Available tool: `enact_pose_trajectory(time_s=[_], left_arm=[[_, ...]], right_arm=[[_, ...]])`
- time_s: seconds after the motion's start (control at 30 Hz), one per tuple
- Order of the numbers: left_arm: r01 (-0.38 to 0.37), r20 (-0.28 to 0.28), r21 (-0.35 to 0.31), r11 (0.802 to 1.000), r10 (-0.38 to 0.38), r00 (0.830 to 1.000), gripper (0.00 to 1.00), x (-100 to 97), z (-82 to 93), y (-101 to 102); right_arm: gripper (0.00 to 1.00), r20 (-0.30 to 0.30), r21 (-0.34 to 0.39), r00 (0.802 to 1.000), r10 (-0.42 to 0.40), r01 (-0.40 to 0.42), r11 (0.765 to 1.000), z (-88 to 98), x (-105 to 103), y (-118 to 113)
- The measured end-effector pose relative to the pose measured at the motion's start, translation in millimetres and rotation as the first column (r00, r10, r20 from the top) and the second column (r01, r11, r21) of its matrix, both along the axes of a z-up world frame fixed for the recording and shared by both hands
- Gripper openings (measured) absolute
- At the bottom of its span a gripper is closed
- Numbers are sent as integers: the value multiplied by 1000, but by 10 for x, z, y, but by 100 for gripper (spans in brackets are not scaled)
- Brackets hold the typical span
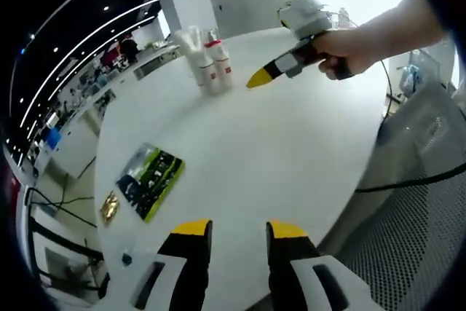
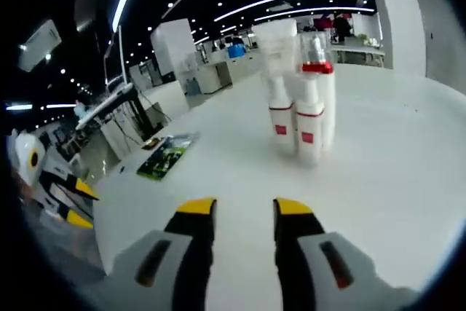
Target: Arrange the skincare products in the storage area until every visible bottle or jar stands upright without overlapping.
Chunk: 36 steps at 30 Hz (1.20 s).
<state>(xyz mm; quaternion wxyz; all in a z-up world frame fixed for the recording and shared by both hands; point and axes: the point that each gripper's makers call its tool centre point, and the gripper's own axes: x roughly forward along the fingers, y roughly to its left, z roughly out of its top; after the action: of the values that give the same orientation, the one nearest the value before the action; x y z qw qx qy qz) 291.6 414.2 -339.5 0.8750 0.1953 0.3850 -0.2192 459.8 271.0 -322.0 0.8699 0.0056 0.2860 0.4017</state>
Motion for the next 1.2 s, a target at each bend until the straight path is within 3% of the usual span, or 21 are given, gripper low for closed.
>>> enact_pose_trajectory(time_s=[0.17,0.33,0.47,0.5,0.7,0.77,0.83,1.03,1.2], left_arm=[[15,0,7,1000,-15,1000,31,-16,16,-33],[35,18,-10,999,-35,999,32,-14,63,-88],[70,24,-62,996,-69,997,33,-35,102,-209],[72,33,-80,994,-70,997,34,-35,130,-233],[21,49,-114,993,-15,999,34,19,164,-170],[-6,16,-74,997,7,1000,33,4,94,-68],[-25,17,-101,995,27,999,33,17,118,-64],[1,44,-108,994,4,999,33,20,160,-111],[31,56,-130,991,-24,998,33,14,196,-181]], right_arm=[[32,-6,1,1000,25,-25,1000,41,-237,-50],[31,-66,9,997,-28,28,1000,107,-400,-133],[31,-78,-2,997,0,-1,1000,224,-523,-46],[31,-94,-3,994,49,-49,999,246,-588,42],[31,-123,-47,989,88,-94,994,247,-592,343],[31,-133,-53,986,97,-105,993,234,-570,461],[31,-159,-67,981,108,-120,991,186,-533,619],[31,-232,-64,967,102,-119,991,65,-373,1087],[31,-330,-59,939,102,-128,990,-124,-361,1423]])
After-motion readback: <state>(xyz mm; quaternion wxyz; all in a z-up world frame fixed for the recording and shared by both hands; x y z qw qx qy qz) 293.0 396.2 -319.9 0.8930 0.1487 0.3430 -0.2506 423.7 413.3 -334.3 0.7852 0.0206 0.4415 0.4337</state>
